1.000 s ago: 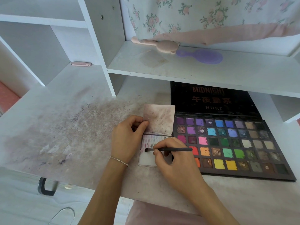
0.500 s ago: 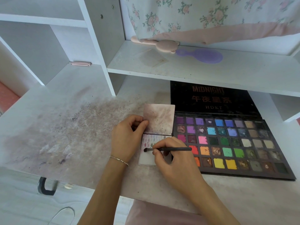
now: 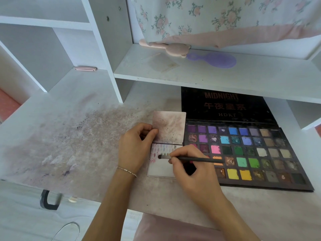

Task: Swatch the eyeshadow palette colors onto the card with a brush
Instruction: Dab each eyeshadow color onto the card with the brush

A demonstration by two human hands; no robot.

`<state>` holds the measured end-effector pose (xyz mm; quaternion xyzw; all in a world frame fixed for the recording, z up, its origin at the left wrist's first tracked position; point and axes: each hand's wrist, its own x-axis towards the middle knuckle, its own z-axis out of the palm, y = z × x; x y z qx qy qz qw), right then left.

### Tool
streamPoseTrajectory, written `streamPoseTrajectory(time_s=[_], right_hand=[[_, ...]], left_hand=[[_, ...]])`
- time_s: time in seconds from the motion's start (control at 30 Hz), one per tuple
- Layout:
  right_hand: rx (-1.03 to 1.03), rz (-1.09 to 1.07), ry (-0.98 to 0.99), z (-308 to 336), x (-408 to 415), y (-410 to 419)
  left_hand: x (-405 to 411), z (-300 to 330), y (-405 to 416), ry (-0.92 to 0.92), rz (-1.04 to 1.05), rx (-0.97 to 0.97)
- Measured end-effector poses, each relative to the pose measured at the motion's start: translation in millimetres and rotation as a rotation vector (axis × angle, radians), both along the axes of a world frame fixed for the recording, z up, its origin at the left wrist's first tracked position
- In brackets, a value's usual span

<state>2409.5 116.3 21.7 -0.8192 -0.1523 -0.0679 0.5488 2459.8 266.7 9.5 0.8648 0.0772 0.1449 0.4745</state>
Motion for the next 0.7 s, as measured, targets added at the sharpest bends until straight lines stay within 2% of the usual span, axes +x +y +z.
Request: streamPoseTrajectory(time_s=[0.27, 0.5, 0.7], right_hand=[[0.035, -0.147, -0.059, 4, 0, -37], [-0.082, -0.342, -0.026, -2, -4, -71], [-0.182, -0.373, -0.055, -2, -6, -74]], left_hand=[[1, -2, 0, 0.004, 0.007, -0.003], [1, -3, 1, -0.003, 0.006, 0.003], [1, -2, 1, -0.011, 0.001, 0.008]])
